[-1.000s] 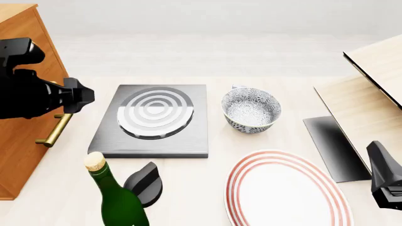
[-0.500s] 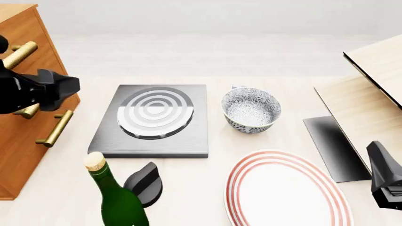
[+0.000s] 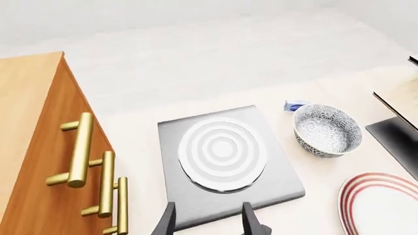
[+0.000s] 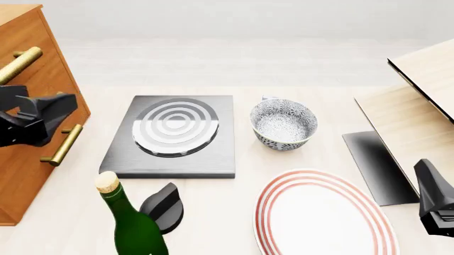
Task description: Turn on the stove.
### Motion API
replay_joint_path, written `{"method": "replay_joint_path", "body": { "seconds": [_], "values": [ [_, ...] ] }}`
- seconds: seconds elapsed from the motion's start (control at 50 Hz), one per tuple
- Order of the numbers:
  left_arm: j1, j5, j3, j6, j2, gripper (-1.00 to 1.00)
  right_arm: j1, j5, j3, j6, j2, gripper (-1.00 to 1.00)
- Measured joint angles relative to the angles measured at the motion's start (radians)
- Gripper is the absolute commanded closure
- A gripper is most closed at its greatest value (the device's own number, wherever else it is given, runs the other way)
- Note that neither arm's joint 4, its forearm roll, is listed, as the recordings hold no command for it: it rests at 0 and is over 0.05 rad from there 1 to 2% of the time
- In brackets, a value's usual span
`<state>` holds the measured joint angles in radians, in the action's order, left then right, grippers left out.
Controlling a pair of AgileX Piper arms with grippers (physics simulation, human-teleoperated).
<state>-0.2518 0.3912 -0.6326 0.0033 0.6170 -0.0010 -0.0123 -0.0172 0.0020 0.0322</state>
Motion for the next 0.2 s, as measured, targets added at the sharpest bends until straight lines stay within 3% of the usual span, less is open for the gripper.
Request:
{"method": "replay_joint_path", "body": {
  "seconds": [0.2],
  "values": [
    [-0.021,-0.082,0.095,0.014,-0.119,-1.0,0.0,0.0,0.0,0.0,0.0,-1.0]
  ]
}}
